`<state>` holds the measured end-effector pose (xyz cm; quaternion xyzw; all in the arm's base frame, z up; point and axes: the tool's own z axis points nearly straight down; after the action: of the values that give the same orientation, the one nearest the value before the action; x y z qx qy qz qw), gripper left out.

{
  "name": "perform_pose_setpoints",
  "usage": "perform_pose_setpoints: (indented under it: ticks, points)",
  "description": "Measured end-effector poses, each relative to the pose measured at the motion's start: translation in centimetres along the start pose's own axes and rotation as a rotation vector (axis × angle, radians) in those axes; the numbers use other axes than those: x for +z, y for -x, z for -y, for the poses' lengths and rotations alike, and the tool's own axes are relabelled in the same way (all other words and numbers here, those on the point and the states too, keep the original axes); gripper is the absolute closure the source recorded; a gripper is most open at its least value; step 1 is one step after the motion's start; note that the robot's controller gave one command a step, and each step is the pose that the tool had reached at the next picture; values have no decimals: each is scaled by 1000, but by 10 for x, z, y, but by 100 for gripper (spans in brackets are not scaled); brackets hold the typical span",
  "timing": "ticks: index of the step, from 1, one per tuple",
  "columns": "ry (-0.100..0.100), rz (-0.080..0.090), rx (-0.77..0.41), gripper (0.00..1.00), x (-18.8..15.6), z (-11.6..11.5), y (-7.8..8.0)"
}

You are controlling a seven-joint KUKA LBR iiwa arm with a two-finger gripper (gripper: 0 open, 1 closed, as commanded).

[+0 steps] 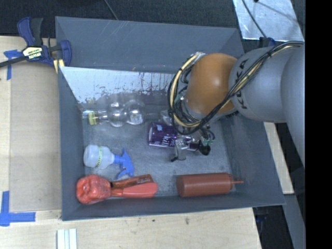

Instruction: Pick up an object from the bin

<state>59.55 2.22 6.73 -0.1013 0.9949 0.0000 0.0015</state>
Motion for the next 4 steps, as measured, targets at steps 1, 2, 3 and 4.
perform_pose_setpoints:
  ticks: [1,2,3,4]
  points:
    - [1,-1,83,0,-3,5,-9]
    - [-1,5,0,0,-1,0,1]
    - [1,1,83,100,-4,5,-8]
    - [1,1,83,100,-4,5,-8]
